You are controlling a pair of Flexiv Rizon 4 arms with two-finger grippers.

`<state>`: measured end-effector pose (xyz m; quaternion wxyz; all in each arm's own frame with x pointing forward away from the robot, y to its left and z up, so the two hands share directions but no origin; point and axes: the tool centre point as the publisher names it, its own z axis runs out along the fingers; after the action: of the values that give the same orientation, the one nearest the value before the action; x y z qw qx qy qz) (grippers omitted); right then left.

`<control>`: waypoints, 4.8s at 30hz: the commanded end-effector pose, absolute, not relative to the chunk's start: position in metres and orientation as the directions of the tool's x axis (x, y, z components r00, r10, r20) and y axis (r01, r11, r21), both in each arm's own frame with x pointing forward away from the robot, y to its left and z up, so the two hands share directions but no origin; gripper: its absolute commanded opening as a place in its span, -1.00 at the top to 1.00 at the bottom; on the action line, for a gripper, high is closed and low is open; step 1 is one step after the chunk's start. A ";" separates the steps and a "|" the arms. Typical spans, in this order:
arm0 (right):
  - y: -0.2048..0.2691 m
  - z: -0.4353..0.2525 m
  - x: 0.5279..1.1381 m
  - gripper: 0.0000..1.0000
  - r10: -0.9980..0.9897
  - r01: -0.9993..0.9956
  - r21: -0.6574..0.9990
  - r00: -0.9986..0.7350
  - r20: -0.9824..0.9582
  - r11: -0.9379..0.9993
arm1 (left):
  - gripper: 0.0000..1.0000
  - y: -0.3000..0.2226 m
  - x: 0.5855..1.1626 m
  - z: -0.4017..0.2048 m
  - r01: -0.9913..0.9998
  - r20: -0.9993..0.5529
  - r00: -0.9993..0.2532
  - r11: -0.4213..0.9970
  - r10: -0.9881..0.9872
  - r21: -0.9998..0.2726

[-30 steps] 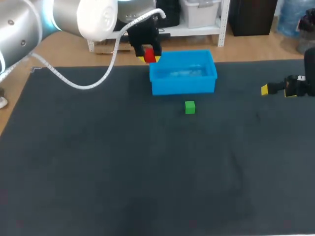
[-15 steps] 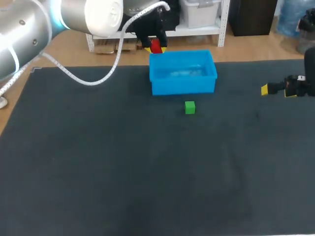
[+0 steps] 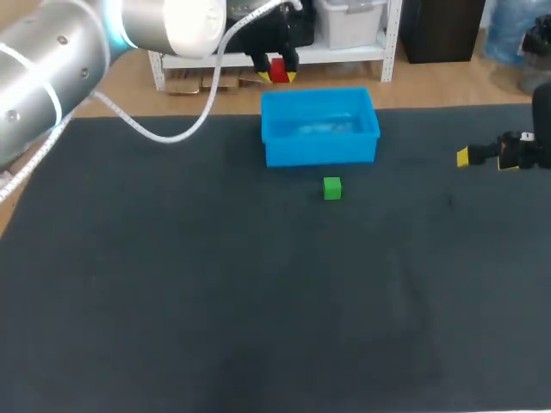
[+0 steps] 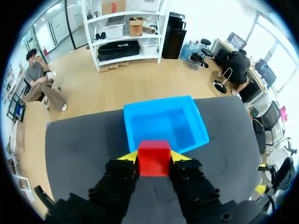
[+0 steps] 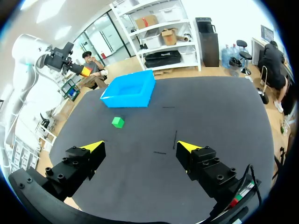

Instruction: Use the left arm to pick the red cube and place it into the blue plastic box first, then use the right arm to grasp the green cube and put it into the same blue plastic box after the first action is fully finished.

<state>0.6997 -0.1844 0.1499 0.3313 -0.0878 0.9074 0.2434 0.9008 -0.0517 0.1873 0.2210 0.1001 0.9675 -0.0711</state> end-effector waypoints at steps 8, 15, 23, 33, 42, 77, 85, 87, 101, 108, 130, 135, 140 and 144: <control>-0.185 0.150 0.700 -1.00 0.001 -0.321 0.383 -0.765 -0.643 0.866 | 1.00 -0.063 0.931 0.190 0.237 -0.422 -0.888 0.968 0.182 -0.080; -0.185 0.150 0.700 -1.00 0.001 -0.321 0.383 -0.765 -0.643 0.866 | 1.00 -0.068 0.945 0.188 0.246 -0.424 -0.885 0.966 0.191 -0.079; -0.185 0.150 0.700 -1.00 0.001 -0.321 0.383 -0.765 -0.643 0.866 | 1.00 -0.075 0.958 0.184 0.251 -0.419 -0.886 0.965 0.197 -0.077; -0.185 0.150 0.700 -1.00 0.001 -0.321 0.383 -0.765 -0.643 0.866 | 1.00 -0.081 0.971 0.178 0.253 -0.423 -0.884 0.964 0.198 -0.078; -0.185 0.150 0.700 -1.00 0.001 -0.321 0.383 -0.765 -0.643 0.866 | 1.00 -0.084 0.982 0.168 0.249 -0.412 -0.889 0.965 0.198 -0.075; -0.185 0.150 0.700 -1.00 0.001 -0.321 0.383 -0.765 -0.643 0.866 | -1.00 -0.083 0.996 0.148 0.227 -0.390 -0.901 0.973 0.190 -0.049; -0.185 0.150 0.700 -1.00 0.001 -0.321 0.383 -0.765 -0.643 0.866 | -1.00 -0.083 0.996 0.148 0.227 -0.390 -0.901 0.973 0.190 -0.049; -0.185 0.150 0.700 -1.00 0.001 -0.321 0.383 -0.765 -0.643 0.866 | -1.00 -0.083 0.996 0.148 0.227 -0.390 -0.901 0.973 0.190 -0.049; -0.185 0.150 0.700 -1.00 0.001 -0.321 0.383 -0.765 -0.643 0.866 | -1.00 -0.066 0.971 0.155 0.230 -0.407 -0.896 0.970 0.179 -0.079; -0.185 0.150 0.700 -1.00 0.001 -0.321 0.383 -0.765 -0.643 0.866 | -1.00 -0.051 0.949 0.160 0.236 -0.420 -0.891 0.967 0.174 -0.100; -0.185 0.150 0.700 -1.00 0.001 -0.321 0.383 -0.765 -0.643 0.866 | -1.00 -0.011 0.893 0.172 0.304 -0.522 -0.838 0.931 0.161 -0.201; -0.185 0.150 0.700 -1.00 0.001 -0.321 0.383 -0.765 -0.643 0.866 | -1.00 -0.003 0.882 0.173 0.307 -0.520 -0.839 0.929 0.161 -0.208; -0.185 0.150 0.700 -1.00 0.001 -0.321 0.383 -0.765 -0.643 0.866 | -1.00 0.004 0.870 0.174 0.320 -0.523 -0.836 0.923 0.169 -0.213; -0.185 0.150 0.700 -1.00 0.001 -0.321 0.383 -0.765 -0.643 0.866 | -1.00 0.009 0.862 0.175 0.338 -0.529 -0.829 0.916 0.182 -0.214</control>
<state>0.6997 -0.1844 0.1499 0.3313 -0.0878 0.9074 0.2434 0.8831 -0.0007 0.1779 0.1791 0.1472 0.9632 -0.1358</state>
